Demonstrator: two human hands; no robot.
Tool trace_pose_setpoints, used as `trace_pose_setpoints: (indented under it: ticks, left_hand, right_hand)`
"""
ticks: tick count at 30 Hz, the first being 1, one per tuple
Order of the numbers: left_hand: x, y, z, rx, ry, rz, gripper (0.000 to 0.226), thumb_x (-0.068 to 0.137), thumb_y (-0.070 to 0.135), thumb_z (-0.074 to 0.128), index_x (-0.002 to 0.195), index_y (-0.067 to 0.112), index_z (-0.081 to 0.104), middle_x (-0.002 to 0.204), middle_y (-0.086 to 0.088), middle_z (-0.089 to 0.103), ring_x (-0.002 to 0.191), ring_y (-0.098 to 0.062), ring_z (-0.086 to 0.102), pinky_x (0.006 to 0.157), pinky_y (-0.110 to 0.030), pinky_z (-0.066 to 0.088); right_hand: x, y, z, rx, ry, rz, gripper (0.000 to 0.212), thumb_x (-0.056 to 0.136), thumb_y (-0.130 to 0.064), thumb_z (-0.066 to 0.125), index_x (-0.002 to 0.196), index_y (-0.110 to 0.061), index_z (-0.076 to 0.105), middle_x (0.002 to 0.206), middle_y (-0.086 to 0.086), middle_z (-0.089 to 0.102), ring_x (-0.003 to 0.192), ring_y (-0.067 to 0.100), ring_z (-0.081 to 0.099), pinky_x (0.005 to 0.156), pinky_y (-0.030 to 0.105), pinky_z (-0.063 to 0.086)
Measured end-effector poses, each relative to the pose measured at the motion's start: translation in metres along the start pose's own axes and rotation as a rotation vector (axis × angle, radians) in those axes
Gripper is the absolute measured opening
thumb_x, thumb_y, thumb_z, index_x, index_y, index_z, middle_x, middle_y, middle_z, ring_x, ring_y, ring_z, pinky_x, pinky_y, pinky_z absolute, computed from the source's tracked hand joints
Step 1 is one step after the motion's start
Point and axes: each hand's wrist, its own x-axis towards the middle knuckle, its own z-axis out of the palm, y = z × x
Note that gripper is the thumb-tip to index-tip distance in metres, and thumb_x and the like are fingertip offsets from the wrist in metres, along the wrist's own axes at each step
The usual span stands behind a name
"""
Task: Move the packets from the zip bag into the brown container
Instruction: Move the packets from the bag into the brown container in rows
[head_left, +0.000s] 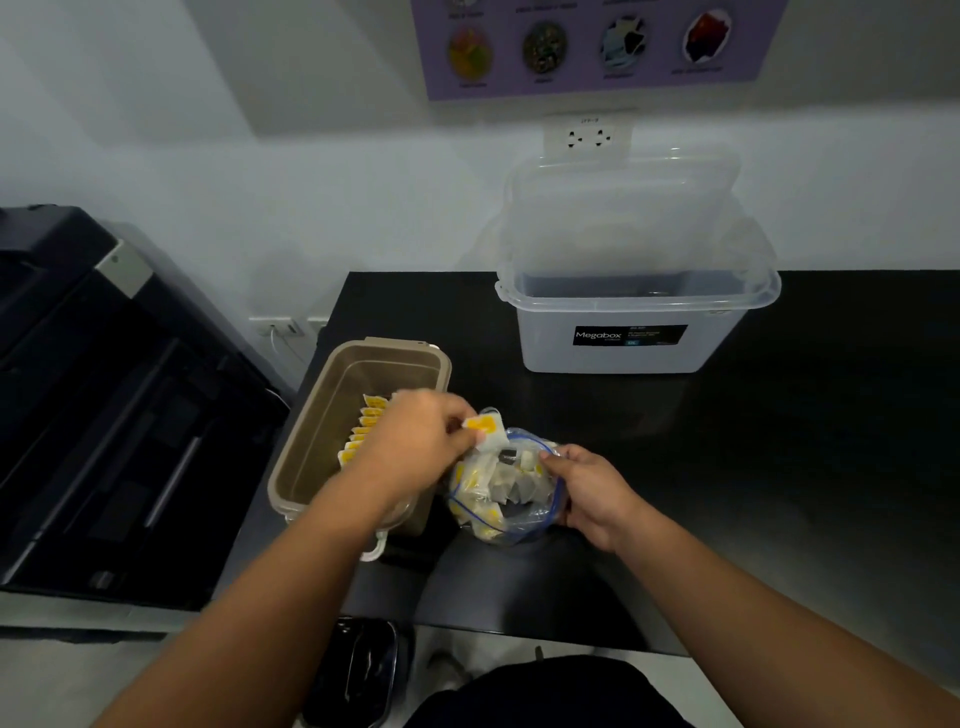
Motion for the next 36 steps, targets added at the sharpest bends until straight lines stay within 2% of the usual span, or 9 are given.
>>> trace_pose_setpoints:
  ticks: [6, 10, 14, 18, 22, 25, 27, 31, 36]
  left_hand:
    - [-0.008, -0.039, -0.074, 0.12, 0.061, -0.045, 0.009, 0.08, 0.023, 0.081, 0.083, 0.026, 0.073, 0.073, 0.012, 0.067, 0.069, -0.002, 0.063, 0.07, -0.021, 0.05]
    - [-0.009, -0.076, -0.082, 0.255, -0.145, -0.062, 0.011, 0.079, 0.024, 0.08, 0.081, 0.029, 0.07, 0.069, 0.014, 0.063, 0.068, -0.002, 0.061, 0.065, -0.016, 0.047]
    - [-0.001, -0.1, -0.07, 0.472, -0.42, -0.027, 0.009, 0.088, 0.031, 0.071, 0.086, 0.023, 0.075, 0.068, 0.015, 0.059, 0.073, -0.008, 0.059, 0.078, -0.028, 0.052]
    - [0.008, -0.112, -0.053, 0.756, -0.616, 0.051, 0.026, 0.095, 0.026, 0.054, 0.086, 0.01, 0.073, 0.089, -0.007, 0.069, 0.077, -0.022, 0.059, 0.077, -0.034, 0.052]
    - [0.015, -0.118, -0.034, 0.871, -0.705, 0.122, 0.024, 0.093, 0.016, 0.056, 0.07, 0.017, 0.051, 0.102, -0.013, 0.069, 0.091, -0.028, 0.065, 0.079, -0.034, 0.053]
    - [0.022, -0.12, -0.021, 0.926, -0.763, 0.139, 0.007, 0.094, 0.012, 0.059, 0.091, 0.012, 0.065, 0.106, -0.012, 0.068, 0.083, -0.024, 0.058, 0.073, -0.029, 0.043]
    - [0.027, -0.122, -0.015, 0.933, -0.787, 0.152, 0.01, 0.094, 0.011, 0.058, 0.096, 0.011, 0.068, 0.106, -0.013, 0.069, 0.08, -0.023, 0.056, 0.073, -0.029, 0.044]
    - [0.035, -0.128, -0.011, 0.956, -0.785, 0.2, 0.011, 0.093, 0.008, 0.057, 0.085, 0.013, 0.063, 0.104, -0.011, 0.07, 0.09, -0.026, 0.065, 0.08, -0.033, 0.051]
    - [0.04, -0.134, -0.001, 1.006, -0.841, 0.213, 0.024, 0.096, 0.007, 0.053, 0.112, 0.008, 0.071, 0.114, -0.01, 0.07, 0.102, -0.025, 0.067, 0.091, -0.034, 0.054]
  right_hand:
    - [0.006, 0.003, 0.008, 0.017, 0.013, -0.002, 0.011, 0.107, -0.017, 0.055, 0.108, -0.011, 0.064, 0.093, 0.013, 0.08, 0.085, 0.029, 0.079, 0.067, 0.045, 0.062]
    - [0.006, 0.005, 0.011, 0.035, 0.016, 0.0, 0.015, 0.107, -0.017, 0.054, 0.116, -0.01, 0.064, 0.101, 0.015, 0.08, 0.092, 0.031, 0.079, 0.073, 0.048, 0.062]
    - [0.004, 0.009, 0.014, 0.056, 0.031, -0.014, 0.016, 0.108, -0.017, 0.053, 0.117, -0.01, 0.063, 0.101, 0.014, 0.08, 0.093, 0.03, 0.079, 0.072, 0.047, 0.062]
    - [0.003, 0.012, 0.019, 0.077, 0.062, -0.045, 0.015, 0.107, -0.017, 0.053, 0.115, -0.011, 0.064, 0.106, 0.016, 0.079, 0.093, 0.029, 0.078, 0.07, 0.046, 0.062]
    - [0.003, 0.018, 0.024, 0.122, 0.069, -0.064, 0.016, 0.108, -0.017, 0.052, 0.116, -0.011, 0.064, 0.106, 0.016, 0.079, 0.092, 0.028, 0.079, 0.067, 0.044, 0.063]
    - [0.003, 0.022, 0.029, 0.161, 0.078, -0.087, 0.014, 0.109, -0.015, 0.05, 0.11, -0.011, 0.064, 0.098, 0.013, 0.079, 0.086, 0.026, 0.079, 0.061, 0.041, 0.063]
    - [0.003, 0.024, 0.032, 0.18, 0.086, -0.104, 0.014, 0.108, -0.014, 0.05, 0.107, -0.012, 0.063, 0.092, 0.01, 0.079, 0.083, 0.025, 0.078, 0.06, 0.04, 0.062]
    - [0.003, 0.025, 0.035, 0.231, 0.094, -0.137, 0.013, 0.108, -0.013, 0.051, 0.105, -0.013, 0.064, 0.088, 0.007, 0.08, 0.081, 0.021, 0.078, 0.061, 0.038, 0.062]
    - [0.004, 0.028, 0.038, 0.276, 0.099, -0.16, 0.013, 0.108, -0.013, 0.051, 0.103, -0.013, 0.064, 0.086, 0.007, 0.08, 0.079, 0.02, 0.079, 0.059, 0.035, 0.062]
